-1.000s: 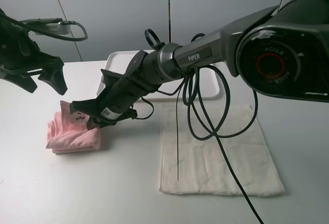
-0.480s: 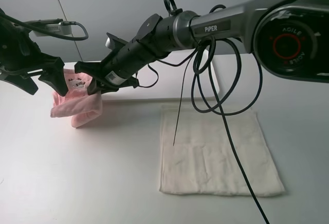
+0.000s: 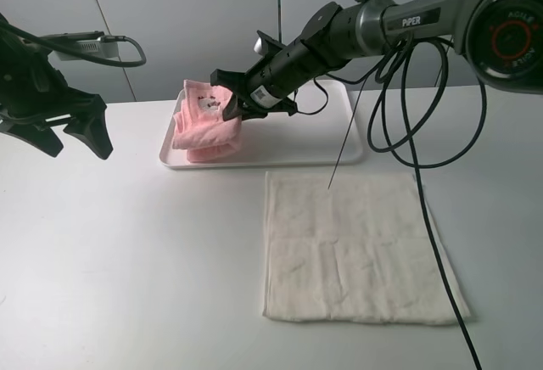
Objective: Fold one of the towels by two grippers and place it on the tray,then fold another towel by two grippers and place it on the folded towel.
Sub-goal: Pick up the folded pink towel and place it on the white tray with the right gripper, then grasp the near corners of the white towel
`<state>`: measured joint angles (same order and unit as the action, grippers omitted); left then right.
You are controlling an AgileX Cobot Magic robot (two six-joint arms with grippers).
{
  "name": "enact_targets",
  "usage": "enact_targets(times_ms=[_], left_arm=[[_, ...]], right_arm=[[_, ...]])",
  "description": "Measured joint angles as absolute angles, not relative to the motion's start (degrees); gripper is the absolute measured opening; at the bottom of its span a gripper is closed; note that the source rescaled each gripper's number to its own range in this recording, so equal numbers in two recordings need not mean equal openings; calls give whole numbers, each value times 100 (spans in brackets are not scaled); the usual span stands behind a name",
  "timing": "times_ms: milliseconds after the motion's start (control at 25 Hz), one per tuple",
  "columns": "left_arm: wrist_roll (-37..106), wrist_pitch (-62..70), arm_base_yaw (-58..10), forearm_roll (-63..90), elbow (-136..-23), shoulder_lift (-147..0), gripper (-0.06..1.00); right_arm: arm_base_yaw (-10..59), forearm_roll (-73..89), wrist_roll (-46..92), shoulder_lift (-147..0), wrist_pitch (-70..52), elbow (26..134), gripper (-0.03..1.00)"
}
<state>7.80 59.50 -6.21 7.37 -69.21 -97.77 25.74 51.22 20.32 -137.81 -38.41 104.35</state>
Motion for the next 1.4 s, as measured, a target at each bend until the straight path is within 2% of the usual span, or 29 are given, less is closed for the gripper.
enact_targets(times_ms=[240,600,640,680,760,840,880,920,1000,1400], left_arm=[[780,5950,-621,774,-6921,-9777,98],[791,5950,-621,774,-6921,-9777,98],[804,5950,-621,774,-6921,-9777,98],[818,5950,-621,774,-6921,-9777,98],[858,5950,-621,774,-6921,-9777,98],[881,5950,-621,774,-6921,-9777,98],[901,5950,-621,774,-6921,-9777,98],[904,5950,-621,774,-6921,-9777,98],[908,5950,-621,750,-6921,-9777,98],[1060,5986,-621,599,-6921,-9777,98]], right_arm=[[2060,4890,2020,-13883,-3768,10450,7],[2029,4885,2009,-14081,-3563,10464,7],[2039,4885,2009,-14081,-3534,10464,11],[2039,4885,2009,-14081,-3492,10464,19],[2039,4885,2032,-14081,-3416,10464,49],[2039,4885,2032,-14081,-3415,10464,84],[2039,4885,2043,-14081,-3415,10464,92],[2039,4885,2055,-14068,-3415,10464,96],[2039,4802,2185,-13972,-3438,10464,99],[1904,2655,2271,-12464,-4010,10470,100]])
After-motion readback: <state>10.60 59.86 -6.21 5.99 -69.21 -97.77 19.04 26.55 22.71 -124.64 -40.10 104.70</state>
